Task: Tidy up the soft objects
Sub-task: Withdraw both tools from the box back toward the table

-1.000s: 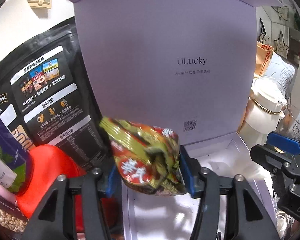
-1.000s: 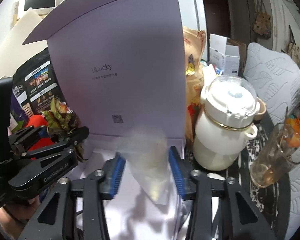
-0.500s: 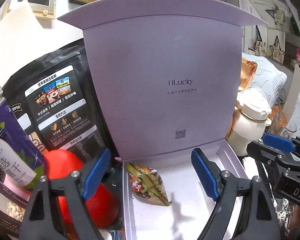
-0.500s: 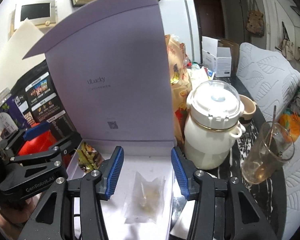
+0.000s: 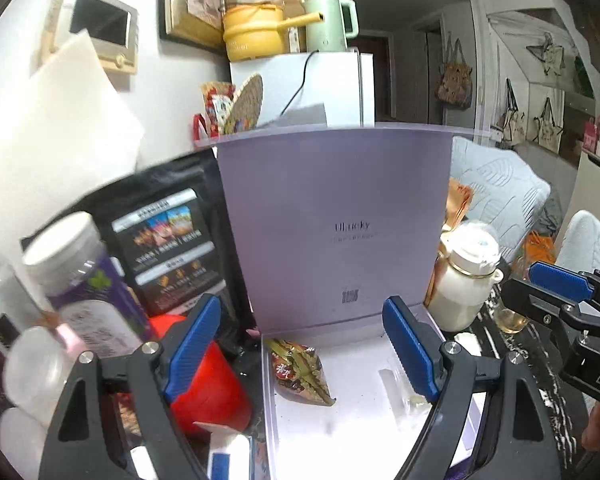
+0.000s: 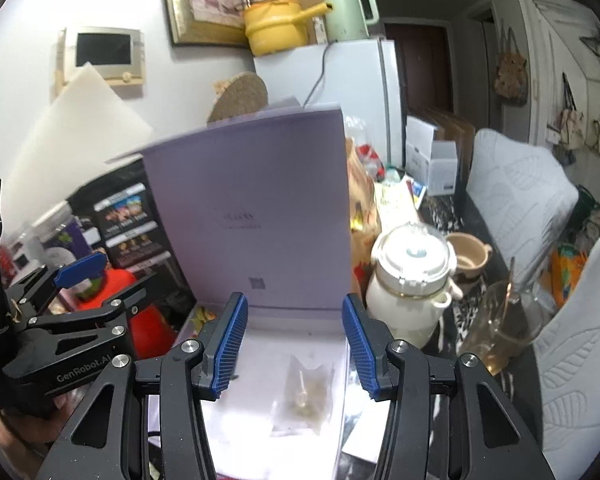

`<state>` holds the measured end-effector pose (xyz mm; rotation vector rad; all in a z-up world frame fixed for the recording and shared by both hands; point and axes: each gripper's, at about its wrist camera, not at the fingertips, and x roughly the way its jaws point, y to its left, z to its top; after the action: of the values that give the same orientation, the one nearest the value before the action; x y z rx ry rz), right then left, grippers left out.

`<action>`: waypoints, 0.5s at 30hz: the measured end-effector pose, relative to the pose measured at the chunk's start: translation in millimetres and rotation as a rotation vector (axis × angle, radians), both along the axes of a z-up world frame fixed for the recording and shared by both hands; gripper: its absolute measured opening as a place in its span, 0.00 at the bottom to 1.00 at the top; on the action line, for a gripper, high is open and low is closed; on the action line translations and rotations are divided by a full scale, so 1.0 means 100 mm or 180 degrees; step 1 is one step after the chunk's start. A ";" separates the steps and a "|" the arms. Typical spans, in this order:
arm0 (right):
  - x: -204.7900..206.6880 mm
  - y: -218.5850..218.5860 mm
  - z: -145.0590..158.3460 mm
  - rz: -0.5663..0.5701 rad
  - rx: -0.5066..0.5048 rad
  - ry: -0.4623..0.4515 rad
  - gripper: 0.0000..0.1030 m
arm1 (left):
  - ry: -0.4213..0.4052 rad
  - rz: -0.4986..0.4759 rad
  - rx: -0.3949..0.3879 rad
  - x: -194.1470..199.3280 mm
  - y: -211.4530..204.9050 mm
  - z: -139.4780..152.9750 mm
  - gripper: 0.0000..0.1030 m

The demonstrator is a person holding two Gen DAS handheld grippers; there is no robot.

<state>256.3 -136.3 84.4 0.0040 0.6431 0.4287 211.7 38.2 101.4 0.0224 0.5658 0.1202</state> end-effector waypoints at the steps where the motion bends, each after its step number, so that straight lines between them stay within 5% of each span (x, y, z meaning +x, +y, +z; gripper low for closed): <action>1: -0.03 0.00 0.03 0.0002 0.0001 -0.0018 0.48 | -0.0017 0.0002 -0.0002 -0.06 0.01 0.04 0.81; 15: -0.78 -0.07 0.39 0.0091 0.0012 -0.0250 0.56 | -0.0186 -0.0122 0.0027 -0.88 -0.11 0.31 0.85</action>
<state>178.4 -143.1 122.9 -0.0186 0.5654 0.4555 123.5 27.5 132.6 0.0380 0.5062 0.0856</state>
